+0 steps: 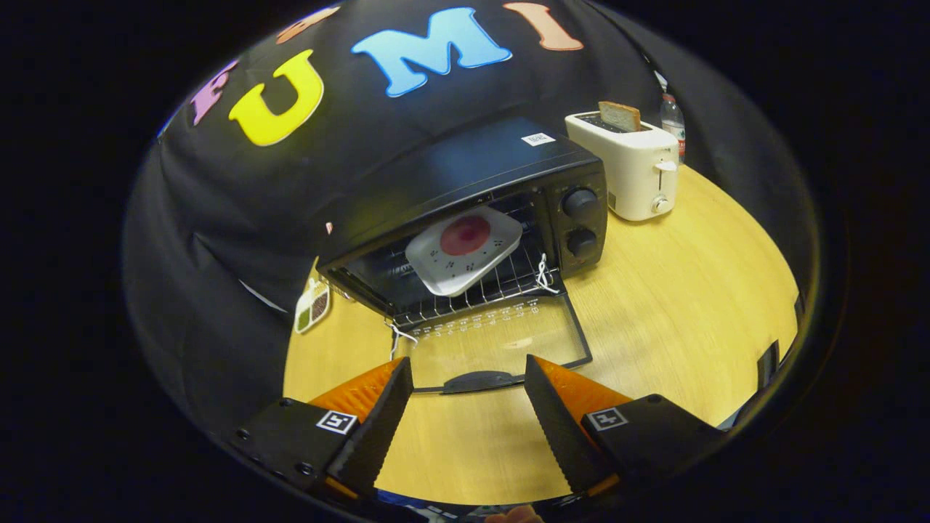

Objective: Open the toaster oven, put the food inside, and close the toaster oven door.

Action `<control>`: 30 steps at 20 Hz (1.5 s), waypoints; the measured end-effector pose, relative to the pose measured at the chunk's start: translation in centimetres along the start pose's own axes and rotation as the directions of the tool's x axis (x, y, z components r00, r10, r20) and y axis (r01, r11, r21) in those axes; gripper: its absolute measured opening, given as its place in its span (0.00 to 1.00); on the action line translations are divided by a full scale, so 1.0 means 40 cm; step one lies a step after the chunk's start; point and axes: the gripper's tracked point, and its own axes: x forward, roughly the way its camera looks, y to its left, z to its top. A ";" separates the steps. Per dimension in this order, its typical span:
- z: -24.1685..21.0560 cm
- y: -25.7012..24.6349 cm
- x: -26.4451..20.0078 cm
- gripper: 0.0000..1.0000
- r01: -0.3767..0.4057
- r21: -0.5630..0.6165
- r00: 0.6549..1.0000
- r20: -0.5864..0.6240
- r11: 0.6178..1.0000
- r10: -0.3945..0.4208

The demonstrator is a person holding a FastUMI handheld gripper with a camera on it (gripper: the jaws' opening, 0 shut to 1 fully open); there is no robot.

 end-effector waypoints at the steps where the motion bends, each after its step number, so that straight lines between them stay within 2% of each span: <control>1: -0.006 0.001 0.005 0.98 0.019 -0.026 1.000 -0.006 0.999 -0.019; 6: -0.085 0.022 0.043 0.99 0.048 -0.122 0.995 -0.076 0.991 -0.058; 12: -0.171 -0.030 0.097 0.99 0.096 -0.259 0.982 -0.133 0.961 -0.134; 17: -0.240 -0.057 0.153 0.99 0.119 -0.233 0.962 -0.213 0.965 -0.170; 22: -0.212 -0.087 0.217 0.99 0.170 -0.221 0.962 -0.175 0.960 -0.211; 24: -0.227 -0.094 0.233 0.98 0.172 -0.224 0.954 -0.204 0.959 -0.219; 30: -0.220 -0.091 0.248 0.99 0.179 -0.231 0.954 -0.196 0.956 -0.226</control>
